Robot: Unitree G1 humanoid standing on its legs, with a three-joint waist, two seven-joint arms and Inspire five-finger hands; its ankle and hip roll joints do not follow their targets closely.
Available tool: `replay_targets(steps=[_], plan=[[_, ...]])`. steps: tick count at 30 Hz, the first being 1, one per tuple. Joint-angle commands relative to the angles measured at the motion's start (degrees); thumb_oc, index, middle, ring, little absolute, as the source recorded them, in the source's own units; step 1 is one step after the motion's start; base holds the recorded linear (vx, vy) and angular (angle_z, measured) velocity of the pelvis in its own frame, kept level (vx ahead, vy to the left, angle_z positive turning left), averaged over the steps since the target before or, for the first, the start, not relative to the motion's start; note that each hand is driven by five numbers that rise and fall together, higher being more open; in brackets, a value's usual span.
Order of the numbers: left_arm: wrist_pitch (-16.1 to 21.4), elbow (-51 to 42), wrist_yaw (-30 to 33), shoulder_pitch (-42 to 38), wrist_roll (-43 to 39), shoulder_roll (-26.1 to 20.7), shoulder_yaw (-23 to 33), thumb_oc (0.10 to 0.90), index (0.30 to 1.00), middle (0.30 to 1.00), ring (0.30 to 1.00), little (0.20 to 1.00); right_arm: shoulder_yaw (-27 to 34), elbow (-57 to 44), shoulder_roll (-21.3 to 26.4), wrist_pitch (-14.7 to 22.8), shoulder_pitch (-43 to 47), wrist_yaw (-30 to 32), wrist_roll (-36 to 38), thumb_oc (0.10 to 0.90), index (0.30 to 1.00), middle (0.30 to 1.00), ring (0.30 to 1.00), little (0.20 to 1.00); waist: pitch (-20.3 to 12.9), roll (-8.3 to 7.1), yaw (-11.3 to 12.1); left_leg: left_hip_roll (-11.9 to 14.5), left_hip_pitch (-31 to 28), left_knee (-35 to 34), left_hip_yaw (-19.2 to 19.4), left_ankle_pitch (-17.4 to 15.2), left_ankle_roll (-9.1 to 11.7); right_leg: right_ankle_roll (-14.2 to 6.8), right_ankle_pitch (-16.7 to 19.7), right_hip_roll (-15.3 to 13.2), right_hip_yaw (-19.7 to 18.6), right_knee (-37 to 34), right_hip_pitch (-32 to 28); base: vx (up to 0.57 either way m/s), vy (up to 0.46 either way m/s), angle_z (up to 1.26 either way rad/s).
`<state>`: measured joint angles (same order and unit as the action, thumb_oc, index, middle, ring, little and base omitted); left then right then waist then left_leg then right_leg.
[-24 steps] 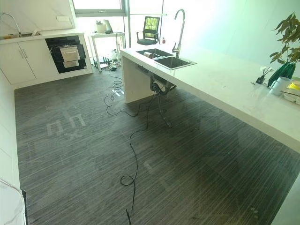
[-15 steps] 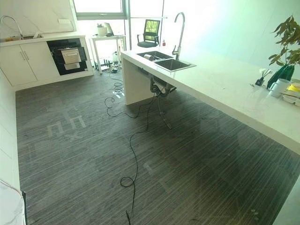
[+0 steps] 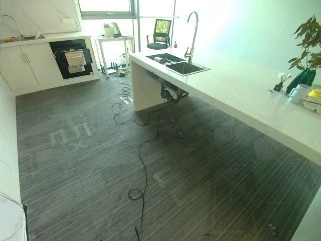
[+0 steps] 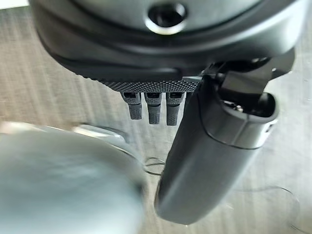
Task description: Place the dishes in the dishwasher.
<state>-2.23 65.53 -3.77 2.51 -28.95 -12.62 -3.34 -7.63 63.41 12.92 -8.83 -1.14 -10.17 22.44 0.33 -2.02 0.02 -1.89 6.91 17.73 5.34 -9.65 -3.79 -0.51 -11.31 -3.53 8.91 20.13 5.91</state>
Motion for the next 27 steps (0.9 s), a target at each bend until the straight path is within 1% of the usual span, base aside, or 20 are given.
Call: replay_targets(steps=[1,2,3,5,6,7,9,11,12,13,14,15,17,18,21,23,24,25,26,27], plan=[[7.63,-10.19,1.80,-3.01,0.09,-2.19,0.82,0.800,0.900,0.900,0.900,0.900,-0.54,-8.92,3.07,5.99,1.76,-0.15,-0.56,0.800,0.900,0.900,0.900,0.900,2.23,1.26,-0.40,4.32,-3.09,-0.54,2.97,-5.14,5.07,-3.98,-1.12,-0.10,2.37,-2.94,-2.45,0.00,-0.090,0.09],[8.77,-14.66,2.22,-2.05,-0.82,-2.55,1.14,0.800,0.900,0.900,0.900,0.900,-0.39,-13.51,3.59,6.48,0.82,0.38,0.49,0.800,0.900,0.900,0.900,0.900,2.48,1.19,-0.35,4.31,-3.01,-0.54,2.78,-4.99,5.12,-3.90,-1.04,-0.01,2.33,-2.94,-2.39,0.00,-0.145,0.19],[10.12,-24.21,4.49,1.70,-2.84,-3.29,3.39,0.800,0.900,0.900,0.900,0.900,1.43,-24.84,3.87,7.24,-2.49,0.88,2.07,0.800,0.900,0.900,0.900,0.900,3.41,1.00,-0.33,4.28,-2.89,-0.54,2.36,-4.49,5.30,-3.64,-0.77,0.37,2.19,-2.94,-2.21,0.01,-0.140,0.17],[11.11,-25.93,5.23,2.89,-4.06,-3.22,4.64,0.800,0.900,0.900,0.900,0.900,1.92,-27.15,3.52,8.30,-3.79,0.83,1.90,0.800,0.900,0.900,0.900,0.900,3.70,0.85,-0.41,4.29,-3.13,-0.54,2.22,-4.27,5.43,-3.53,-0.76,0.52,2.08,-2.94,-2.32,0.05,-0.118,0.06],[12.91,-28.50,5.71,4.49,-3.80,-2.88,6.10,0.800,0.900,0.900,0.900,0.900,2.36,-30.49,3.22,9.13,-5.29,1.10,1.47,0.800,0.900,0.900,0.900,0.900,4.09,0.58,-0.41,4.37,-3.68,-0.54,2.37,-3.79,5.70,-3.18,-0.93,0.69,2.04,-2.94,-2.50,0.13,-0.149,-0.02],[14.19,-30.89,6.24,5.77,-3.99,-2.64,6.26,0.800,0.900,0.900,0.900,0.900,2.71,-32.60,3.07,9.65,-6.12,0.97,1.79,0.800,0.900,0.900,0.900,0.900,4.72,0.09,-0.14,4.19,-4.52,-0.54,3.09,-2.07,6.20,-2.67,-1.08,0.70,1.73,-2.94,-2.80,0.17,-0.174,-0.03],[15.56,-33.91,5.89,6.39,-4.28,-2.59,6.18,0.800,0.900,0.900,0.900,0.900,3.30,-35.36,3.40,11.22,-6.72,0.84,3.55,0.800,0.900,0.900,0.900,0.900,7.24,-2.61,1.16,3.24,-3.90,1.47,4.69,8.62,7.72,-1.08,-1.40,-1.04,1.08,-2.94,-3.76,0.13,-0.170,-0.03],[16.52,-35.69,5.20,7.08,-4.10,-2.78,6.13,0.800,0.900,0.900,0.900,0.900,3.81,-37.02,3.37,12.23,-7.39,0.73,4.01,0.800,0.900,0.900,0.900,0.900,8.83,-2.78,1.53,3.94,0.46,7.77,3.93,10.87,8.19,-0.20,-1.21,-0.79,1.30,-2.94,-4.21,0.08,-0.071,0.07],[17.16,-36.42,5.11,7.38,-3.94,-2.75,6.08,0.800,0.900,0.900,0.900,0.900,3.87,-37.53,3.32,12.87,-7.67,0.63,3.89,0.800,0.900,0.900,0.900,0.900,9.22,-2.49,1.51,4.16,1.38,6.50,4.34,11.02,8.08,-0.24,-1.16,-0.41,1.36,-2.94,-4.36,0.16,0.038,0.14],[17.37,-38.11,5.34,8.10,-4.48,-2.55,6.15,0.800,0.900,0.900,0.900,0.900,4.03,-38.84,3.26,13.05,-7.99,0.52,3.55,0.800,0.900,0.900,0.900,0.900,9.85,-2.23,1.60,4.34,1.14,1.56,6.10,10.56,7.54,-0.77,-1.38,-0.28,1.19,-2.94,-4.80,0.19,0.111,0.11],[17.49,-39.08,5.46,8.82,-5.21,-2.30,6.31,0.800,0.900,0.900,0.900,0.900,4.20,-39.76,3.34,12.86,-8.31,0.31,3.35,0.800,0.900,0.900,0.900,0.900,10.00,-1.46,1.55,5.46,1.61,-0.54,6.72,9.81,7.61,-1.17,-1.82,0.31,1.32,-2.94,-5.14,0.24,0.182,0.16],[17.53,-40.73,5.61,9.85,-5.53,-2.15,6.41,0.800,0.900,0.900,0.900,0.900,4.58,-41.33,3.60,12.40,-8.96,-0.29,3.36,0.800,0.900,0.900,0.900,0.900,9.98,-0.04,1.37,7.75,3.95,-0.54,6.64,8.57,8.13,-1.54,-2.45,1.46,1.72,-2.94,-5.57,0.23,0.195,0.12],[17.96,-43.72,5.77,11.86,-5.12,-2.58,5.86,0.800,0.900,0.900,0.900,0.900,5.54,-43.81,4.20,12.91,-11.20,-1.97,3.14,0.800,0.900,0.900,0.900,0.900,9.87,1.35,1.25,10.83,7.59,-0.54,5.96,9.03,9.10,-1.67,-3.75,2.47,2.37,-2.94,-6.73,0.32,0.232,-0.03],[18.89,-46.27,4.84,13.67,-4.54,-3.19,5.63,0.800,0.900,0.900,0.900,0.900,5.98,-45.47,5.58,15.10,-13.09,-3.33,3.66,0.800,0.900,0.900,0.900,0.900,10.06,1.82,1.68,11.54,9.85,-0.54,3.70,9.16,9.67,-1.55,-5.72,2.80,2.23,-2.94,-8.89,0.34,0.223,-0.16],[19.59,-46.95,3.97,14.02,-3.57,-3.64,5.53,0.800,0.900,0.900,0.900,0.900,6.63,-46.49,6.26,15.83,-13.40,-4.09,4.47,0.800,0.900,0.900,0.900,0.900,9.32,1.74,1.67,11.26,9.74,-0.54,4.57,6.73,8.78,-2.11,-6.11,2.04,2.27,-2.94,-10.13,0.37,0.299,-0.14],[18.44,-46.83,4.88,12.49,-0.78,-5.61,5.57,0.800,0.900,0.900,0.900,0.900,6.39,-47.89,5.53,14.55,-13.41,-2.76,5.34,0.800,0.900,0.900,0.900,0.900,8.27,0.97,1.44,9.43,7.80,-0.54,5.66,3.80,6.75,-4.06,-6.45,0.05,2.60,-2.94,-13.43,0.42,0.301,-0.15],[18.23,-46.62,4.48,11.83,-1.19,-6.05,5.75,0.800,0.900,0.900,0.900,0.900,6.23,-48.46,5.28,13.97,-13.30,-2.16,5.61,0.800,0.900,0.900,0.900,0.900,7.98,0.74,1.36,8.66,7.41,-0.54,5.60,3.44,6.14,-4.90,-4.96,-0.43,2.84,-2.94,-14.27,0.43,0.305,-0.05],[17.57,-46.87,4.19,11.09,-1.10,-6.59,5.89,0.800,0.900,0.900,0.900,0.900,5.98,-49.21,4.79,13.33,-13.26,-1.47,5.90,0.800,0.900,0.900,0.900,0.900,7.66,0.54,1.15,7.84,6.78,-0.54,5.67,2.90,5.34,-6.30,-1.49,-0.87,3.47,-2.94,-15.09,0.34,0.235,0.08],[17.55,-46.93,4.25,10.56,-0.17,-7.05,5.64,0.800,0.900,0.900,0.900,0.900,5.78,-49.23,4.04,13.55,-13.22,-1.17,5.54,0.800,0.900,0.900,0.900,0.900,7.44,0.63,0.74,7.15,5.63,-0.54,5.34,1.91,4.29,-8.05,3.93,-0.94,4.36,-2.94,-16.00,0.30,0.216,0.39],[17.76,-46.73,4.47,10.21,0.29,-7.19,5.25,0.800,0.900,0.900,0.900,0.900,5.67,-49.19,3.66,13.68,-13.12,-1.00,5.38,0.800,0.900,0.900,0.900,0.900,7.26,1.00,0.48,6.86,5.15,-0.54,4.55,1.45,3.80,-8.96,7.68,-1.01,4.41,-0.45,-15.23,0.32,0.282,0.38]])
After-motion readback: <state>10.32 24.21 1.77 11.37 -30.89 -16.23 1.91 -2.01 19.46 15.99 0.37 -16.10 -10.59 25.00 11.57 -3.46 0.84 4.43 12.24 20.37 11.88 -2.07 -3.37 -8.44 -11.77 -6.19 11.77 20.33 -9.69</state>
